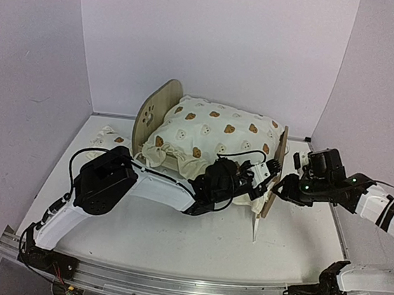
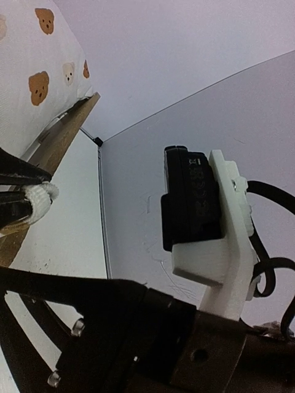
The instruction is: Set up the pet bed
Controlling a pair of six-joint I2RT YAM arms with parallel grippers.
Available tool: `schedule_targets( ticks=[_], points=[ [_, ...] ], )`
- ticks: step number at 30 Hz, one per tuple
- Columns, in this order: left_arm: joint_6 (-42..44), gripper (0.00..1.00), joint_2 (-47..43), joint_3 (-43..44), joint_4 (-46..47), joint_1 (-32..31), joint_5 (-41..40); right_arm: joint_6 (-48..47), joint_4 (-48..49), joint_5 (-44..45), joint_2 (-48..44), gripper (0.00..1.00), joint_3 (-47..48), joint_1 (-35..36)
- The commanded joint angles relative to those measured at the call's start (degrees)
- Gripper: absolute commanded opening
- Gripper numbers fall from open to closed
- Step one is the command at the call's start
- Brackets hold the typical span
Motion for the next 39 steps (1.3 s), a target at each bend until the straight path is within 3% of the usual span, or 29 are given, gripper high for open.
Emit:
schedule_targets(
  ticks=[1, 12, 19, 24, 30, 32, 34, 39],
  points=[
    [-1.24, 0.06, -4.02, 1.12, 3.07, 0.06, 0.55, -3.84, 1.7, -6.67, 0.52, 0.35, 2.38, -0.8],
    [-2.26, 0.06, -3.6, 1.79, 3.06, 0.06, 0.2, -3.5, 11.24, -3.91, 2.04, 0.24, 1.08, -1.19],
    [-2.8, 0.06, -4.04, 1.14, 3.1, 0.06, 0.4, -1.79, 14.45, -0.97, 3.92, 0.24, 0.5, -1.38],
    [-3.03, 0.06, -4.13, 1.09, 3.04, -0.03, 0.53, -0.98, 14.93, 0.46, 3.69, 0.32, 0.06, -1.36],
    [-3.36, 0.07, -3.88, 1.31, 2.96, -0.31, 0.75, -0.8, 15.82, -0.22, 4.72, 0.18, 0.69, -1.37],
    [-3.46, 0.07, -3.86, 1.28, 2.86, -0.44, 0.73, -0.21, 16.29, -0.38, 4.91, 0.08, 0.71, -1.38],
    [-3.52, 0.12, -4.35, 0.46, 2.86, -0.58, 0.56, 0.34, 16.34, -0.1, 4.96, 0.0, 0.84, -1.38],
    [-5.24, 0.48, -13.46, -12.83, 2.11, -1.13, -1.75, 1.64, 14.03, -0.42, 3.55, 0.0, 1.14, -1.45]
  ],
)
